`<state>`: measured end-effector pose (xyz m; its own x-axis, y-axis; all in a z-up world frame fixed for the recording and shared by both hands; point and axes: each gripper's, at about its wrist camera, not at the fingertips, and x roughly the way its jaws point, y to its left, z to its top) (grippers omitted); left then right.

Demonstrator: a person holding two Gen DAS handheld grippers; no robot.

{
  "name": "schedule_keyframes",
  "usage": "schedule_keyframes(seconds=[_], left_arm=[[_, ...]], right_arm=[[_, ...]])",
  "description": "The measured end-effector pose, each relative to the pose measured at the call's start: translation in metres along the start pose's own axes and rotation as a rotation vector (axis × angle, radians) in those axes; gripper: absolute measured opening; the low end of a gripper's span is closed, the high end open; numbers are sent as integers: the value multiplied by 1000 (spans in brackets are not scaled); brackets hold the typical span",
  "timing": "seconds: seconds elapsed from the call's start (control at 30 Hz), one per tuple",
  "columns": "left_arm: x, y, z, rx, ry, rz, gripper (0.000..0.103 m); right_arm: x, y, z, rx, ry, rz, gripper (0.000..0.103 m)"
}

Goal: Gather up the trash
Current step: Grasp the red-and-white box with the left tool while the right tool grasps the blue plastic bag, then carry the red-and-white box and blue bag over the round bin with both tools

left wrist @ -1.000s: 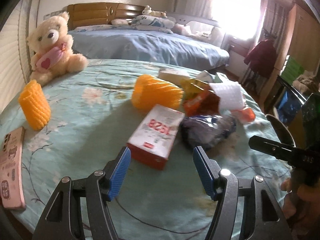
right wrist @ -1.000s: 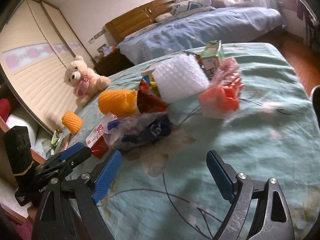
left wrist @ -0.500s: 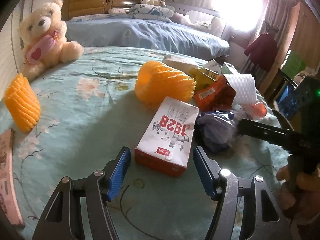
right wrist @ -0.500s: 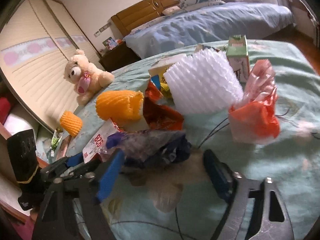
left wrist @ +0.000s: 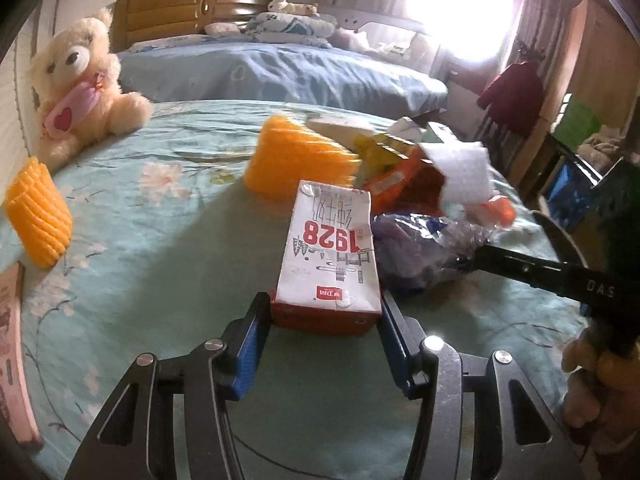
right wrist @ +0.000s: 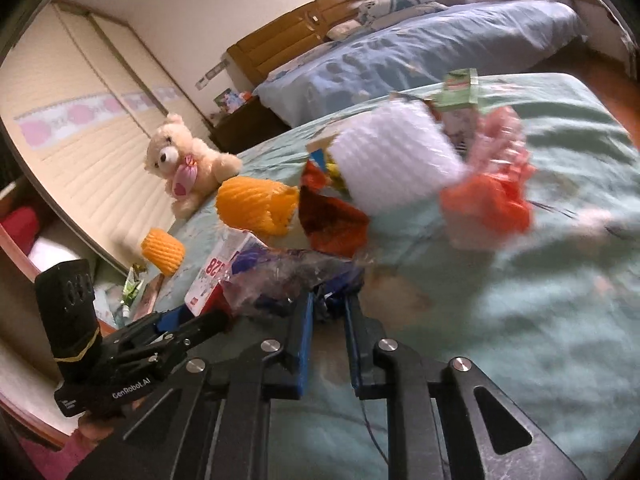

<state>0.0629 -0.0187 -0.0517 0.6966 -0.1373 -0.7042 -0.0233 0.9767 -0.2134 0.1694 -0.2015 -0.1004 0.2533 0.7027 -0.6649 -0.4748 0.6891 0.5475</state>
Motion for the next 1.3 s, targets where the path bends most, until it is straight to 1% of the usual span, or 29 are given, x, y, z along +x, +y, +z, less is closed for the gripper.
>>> schedule_keyframes(seconds=[0.07, 0.2, 0.4, 0.53, 0.6, 0.7, 0.9, 1.1, 1.3], left_arm=[[-3, -7, -2, 17, -7, -4, 51], [-7, -19, -4, 35, -11, -30, 51], [-11, -43, -7, 83, -7, -77, 51], [-11, -61, -9, 119, -2, -107, 51], [-10, -70, -9, 139, 3, -118, 51], [-7, -78, -8, 160, 8, -132, 51], [0, -87, -6, 171, 26, -148, 51], [7, -106, -4, 203, 29, -162, 51], [15, -130, -1, 249, 32, -187, 51]], right_arm=[[-11, -3, -5, -8, -14, -25, 15], [-35, -13, -14, 11, -43, -36, 15], [-72, -41, -21, 87, -112, -71, 14], [-93, -55, -25, 116, -153, -106, 10], [-102, -60, -27, 124, -169, -120, 10], [-112, -65, -31, 122, -183, -149, 10], [-129, -80, -39, 157, -215, -178, 9], [-149, -97, -42, 196, -262, -203, 9], [-165, -104, -41, 208, -296, -220, 9]])
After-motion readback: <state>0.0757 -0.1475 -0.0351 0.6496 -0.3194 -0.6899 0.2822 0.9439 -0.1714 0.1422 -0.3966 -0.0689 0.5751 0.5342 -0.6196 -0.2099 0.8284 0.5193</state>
